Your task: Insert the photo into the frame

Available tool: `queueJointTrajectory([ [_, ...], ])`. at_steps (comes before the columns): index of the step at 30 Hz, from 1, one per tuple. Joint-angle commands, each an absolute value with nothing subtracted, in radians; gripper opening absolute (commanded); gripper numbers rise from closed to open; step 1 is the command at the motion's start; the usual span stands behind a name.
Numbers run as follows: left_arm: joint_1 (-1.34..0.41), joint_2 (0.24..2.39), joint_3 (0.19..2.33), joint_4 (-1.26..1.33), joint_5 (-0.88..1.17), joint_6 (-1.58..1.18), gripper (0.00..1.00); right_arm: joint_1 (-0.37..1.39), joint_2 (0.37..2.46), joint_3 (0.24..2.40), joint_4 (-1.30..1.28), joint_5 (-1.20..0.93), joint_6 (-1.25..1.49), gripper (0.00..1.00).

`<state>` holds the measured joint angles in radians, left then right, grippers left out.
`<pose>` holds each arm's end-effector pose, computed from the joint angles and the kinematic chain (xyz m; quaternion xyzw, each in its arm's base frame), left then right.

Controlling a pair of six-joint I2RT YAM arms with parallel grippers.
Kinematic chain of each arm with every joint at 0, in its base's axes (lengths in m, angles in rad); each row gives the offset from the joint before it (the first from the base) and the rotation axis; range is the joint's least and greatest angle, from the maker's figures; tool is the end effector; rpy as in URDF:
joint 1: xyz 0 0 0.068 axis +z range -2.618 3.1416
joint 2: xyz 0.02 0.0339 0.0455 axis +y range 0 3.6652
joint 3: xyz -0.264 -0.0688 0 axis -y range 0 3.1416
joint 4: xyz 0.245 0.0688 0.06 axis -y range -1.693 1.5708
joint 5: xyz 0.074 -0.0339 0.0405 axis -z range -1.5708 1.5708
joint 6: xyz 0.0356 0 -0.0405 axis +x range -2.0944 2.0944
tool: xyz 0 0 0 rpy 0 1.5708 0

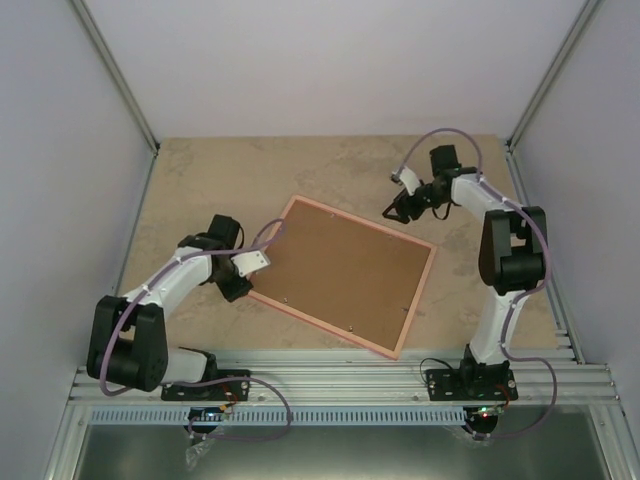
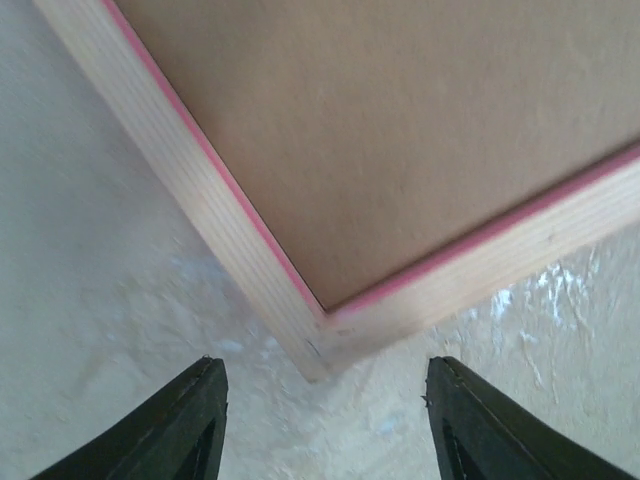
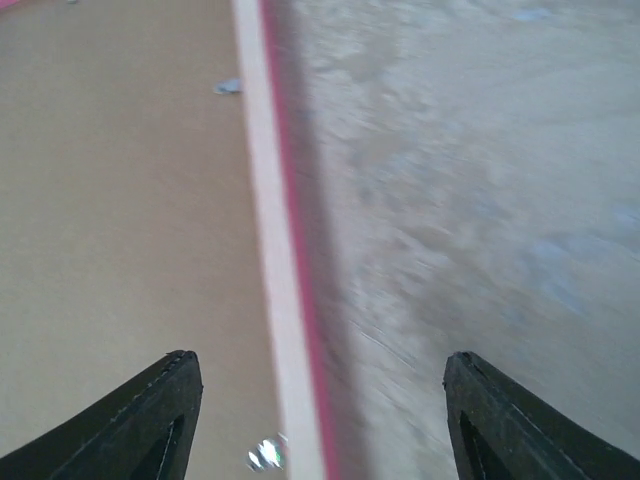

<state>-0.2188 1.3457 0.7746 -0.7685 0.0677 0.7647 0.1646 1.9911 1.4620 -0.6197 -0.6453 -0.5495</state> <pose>0.2188 -0.0511 0.1823 0.4722 0.8733 -0.0013 0.1201 0.4024 0.0885 0.1892 -0.3863 0.8457 0.2663 0.2543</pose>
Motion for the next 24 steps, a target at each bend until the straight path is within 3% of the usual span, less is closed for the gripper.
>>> queueJointTrajectory([
  [1,-0.224,1.32,0.723,-0.787,-0.021,0.796,0.56,0.08,2.042,1.533,-0.672,-0.65,-0.553,0.69],
  [9,-0.246,1.411,0.682,-0.669,-0.048,0.676,0.48,0.034,2.103,1.524,-0.71,-0.714,-0.534,0.75],
  [17,-0.243,1.594,0.803,-0.51,-0.064,0.548,0.47,0.027,2.128,1.462,-0.724,-0.726,-0.557,0.78],
  [24,-0.225,1.975,1.203,-0.459,-0.014,0.448,0.46,0.014,2.147,1.452,-0.79,-0.787,-0.567,0.8],
])
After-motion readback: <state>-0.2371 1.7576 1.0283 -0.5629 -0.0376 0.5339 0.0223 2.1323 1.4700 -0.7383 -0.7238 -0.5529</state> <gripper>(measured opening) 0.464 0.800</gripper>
